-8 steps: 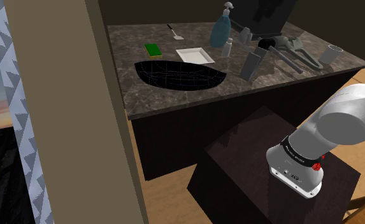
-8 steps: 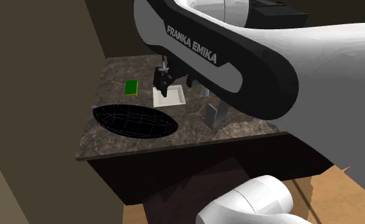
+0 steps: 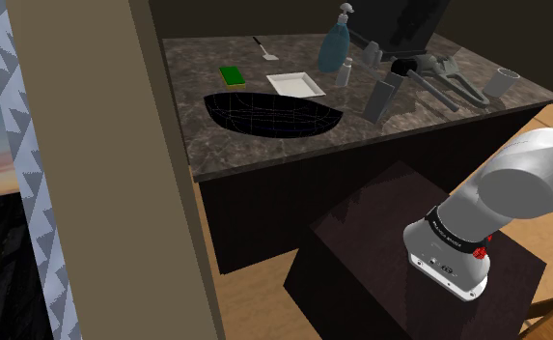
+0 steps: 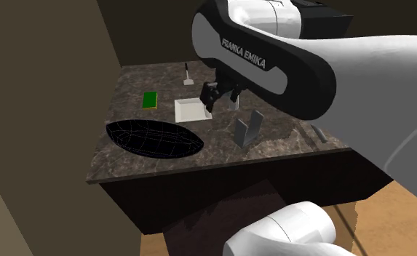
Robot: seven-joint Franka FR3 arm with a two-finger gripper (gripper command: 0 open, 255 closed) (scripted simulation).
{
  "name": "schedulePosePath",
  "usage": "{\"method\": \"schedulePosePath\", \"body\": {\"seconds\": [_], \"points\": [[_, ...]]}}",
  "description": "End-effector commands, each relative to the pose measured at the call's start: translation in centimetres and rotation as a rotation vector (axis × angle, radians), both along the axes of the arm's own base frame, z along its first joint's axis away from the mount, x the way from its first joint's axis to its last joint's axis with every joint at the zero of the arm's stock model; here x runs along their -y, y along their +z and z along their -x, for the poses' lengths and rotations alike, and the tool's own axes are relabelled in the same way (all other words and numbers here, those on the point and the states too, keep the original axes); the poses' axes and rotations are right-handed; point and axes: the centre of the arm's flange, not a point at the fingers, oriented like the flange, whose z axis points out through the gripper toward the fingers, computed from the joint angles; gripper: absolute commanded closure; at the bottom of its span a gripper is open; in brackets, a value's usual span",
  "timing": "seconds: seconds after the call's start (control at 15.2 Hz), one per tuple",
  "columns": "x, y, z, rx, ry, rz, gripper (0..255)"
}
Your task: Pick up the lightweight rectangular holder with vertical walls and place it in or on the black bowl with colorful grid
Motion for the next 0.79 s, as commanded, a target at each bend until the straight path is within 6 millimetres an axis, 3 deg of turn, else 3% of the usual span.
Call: {"method": "schedulePosePath", "body": {"seconds": [0.0, 0.73], "points": [[2.4, -1.1, -0.1, 0.0, 0.005, -0.002, 0], [15.2, -8.1, -1.8, -0.008, 0.022, -0.013, 0]]}}
